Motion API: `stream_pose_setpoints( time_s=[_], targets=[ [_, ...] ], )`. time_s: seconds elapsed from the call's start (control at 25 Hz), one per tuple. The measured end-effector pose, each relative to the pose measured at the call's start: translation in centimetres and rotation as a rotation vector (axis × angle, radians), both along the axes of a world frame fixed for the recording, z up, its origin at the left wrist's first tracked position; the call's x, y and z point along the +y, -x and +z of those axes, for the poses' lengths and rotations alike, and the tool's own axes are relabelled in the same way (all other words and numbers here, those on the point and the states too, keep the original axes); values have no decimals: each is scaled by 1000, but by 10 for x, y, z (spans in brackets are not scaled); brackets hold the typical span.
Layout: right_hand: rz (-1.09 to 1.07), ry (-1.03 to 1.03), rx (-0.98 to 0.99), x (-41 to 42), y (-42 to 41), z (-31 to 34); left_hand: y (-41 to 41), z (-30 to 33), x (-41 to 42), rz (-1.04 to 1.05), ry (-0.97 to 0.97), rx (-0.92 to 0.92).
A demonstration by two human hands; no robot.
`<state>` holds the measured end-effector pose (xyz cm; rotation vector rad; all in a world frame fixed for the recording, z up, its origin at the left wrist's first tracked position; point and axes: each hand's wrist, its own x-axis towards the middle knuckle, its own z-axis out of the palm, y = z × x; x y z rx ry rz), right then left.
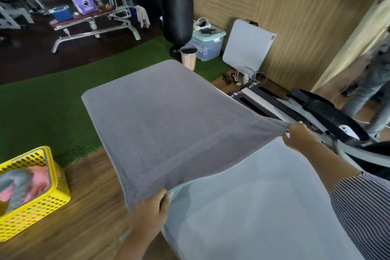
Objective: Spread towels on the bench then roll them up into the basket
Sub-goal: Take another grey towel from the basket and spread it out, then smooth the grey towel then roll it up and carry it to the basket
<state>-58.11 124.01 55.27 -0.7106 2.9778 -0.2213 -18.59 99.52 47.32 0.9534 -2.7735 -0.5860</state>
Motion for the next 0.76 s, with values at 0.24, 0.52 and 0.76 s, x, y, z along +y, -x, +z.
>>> stream_pose_setpoints(
  time_s=[0.24, 0.52, 0.76],
  targets=[
    [-29, -68, -17, 63, 3, 9, -17, 6, 67, 48, -52, 33],
    [167, -199, -81, 164, 55, -29, -24, -28, 192, 139, -50, 122],
    [488, -375, -195, 255, 76, -47, -33, -55, 328, 413, -191, 37]
  ],
)
